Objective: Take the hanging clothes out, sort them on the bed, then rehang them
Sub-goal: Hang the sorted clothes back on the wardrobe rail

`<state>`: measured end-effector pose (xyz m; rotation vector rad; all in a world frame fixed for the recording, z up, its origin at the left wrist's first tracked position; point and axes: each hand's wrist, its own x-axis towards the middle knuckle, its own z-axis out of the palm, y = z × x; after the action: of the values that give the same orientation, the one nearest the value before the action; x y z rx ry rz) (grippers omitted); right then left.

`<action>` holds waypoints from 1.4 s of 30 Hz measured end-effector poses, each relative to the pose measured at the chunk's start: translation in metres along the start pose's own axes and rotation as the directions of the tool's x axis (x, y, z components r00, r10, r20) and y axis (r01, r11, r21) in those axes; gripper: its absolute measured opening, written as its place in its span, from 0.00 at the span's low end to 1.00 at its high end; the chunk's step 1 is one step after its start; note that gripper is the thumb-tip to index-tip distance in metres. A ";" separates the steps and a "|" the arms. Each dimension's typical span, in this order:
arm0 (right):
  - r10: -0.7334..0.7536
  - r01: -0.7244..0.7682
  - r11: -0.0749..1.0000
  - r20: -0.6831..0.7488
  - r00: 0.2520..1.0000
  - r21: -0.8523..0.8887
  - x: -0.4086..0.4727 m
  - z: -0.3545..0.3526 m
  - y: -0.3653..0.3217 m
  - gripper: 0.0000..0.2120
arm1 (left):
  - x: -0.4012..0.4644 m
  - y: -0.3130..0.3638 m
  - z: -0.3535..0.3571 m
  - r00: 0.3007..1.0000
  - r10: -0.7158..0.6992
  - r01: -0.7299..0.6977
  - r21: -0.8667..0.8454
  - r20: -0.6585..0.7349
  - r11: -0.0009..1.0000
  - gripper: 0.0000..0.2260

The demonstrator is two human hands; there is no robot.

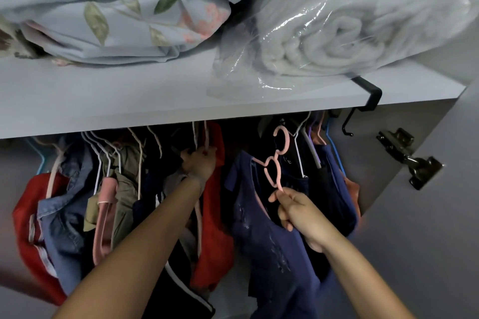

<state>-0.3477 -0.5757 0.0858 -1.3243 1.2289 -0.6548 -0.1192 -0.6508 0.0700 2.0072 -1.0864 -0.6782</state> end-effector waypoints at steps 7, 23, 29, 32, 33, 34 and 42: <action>-0.019 0.019 1.000 -0.053 0.998 0.001 0.011 0.008 -0.012 0.15 | 0.001 -0.014 -0.011 0.994 -0.050 0.023 -0.249 -0.100 0.968 0.18; -0.221 0.224 0.947 0.039 0.975 -0.231 0.076 0.104 -0.074 0.12 | -0.024 -0.073 -0.066 0.996 0.056 -0.046 -0.140 0.065 0.989 0.34; -0.117 0.203 0.835 0.197 0.974 -0.512 0.116 0.150 -0.064 0.05 | -0.060 -0.104 -0.066 0.971 0.220 -0.232 0.151 0.090 0.961 0.31; -0.085 0.155 0.898 0.184 0.979 -0.412 0.122 0.158 -0.057 0.08 | -0.059 -0.112 -0.071 0.962 0.255 -0.270 0.172 0.101 0.947 0.28; -0.077 0.150 0.910 0.198 0.977 -0.387 0.125 0.159 -0.055 0.08 | -0.057 -0.115 -0.072 0.960 0.260 -0.274 0.171 0.099 0.946 0.28; -0.071 0.145 0.924 0.214 0.974 -0.355 0.127 0.160 -0.054 0.06 | -0.056 -0.116 -0.075 0.960 0.263 -0.277 0.167 0.102 0.946 0.29; -0.200 0.243 0.896 0.149 0.968 -0.372 0.123 0.122 -0.020 0.05 | -0.069 -0.105 -0.076 0.927 0.353 -0.331 0.165 -0.129 0.929 0.22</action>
<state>-0.1945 -0.6493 0.0465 -1.8296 1.1659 -0.5036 -0.0490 -0.5260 0.0363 1.8804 -1.3769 -0.2616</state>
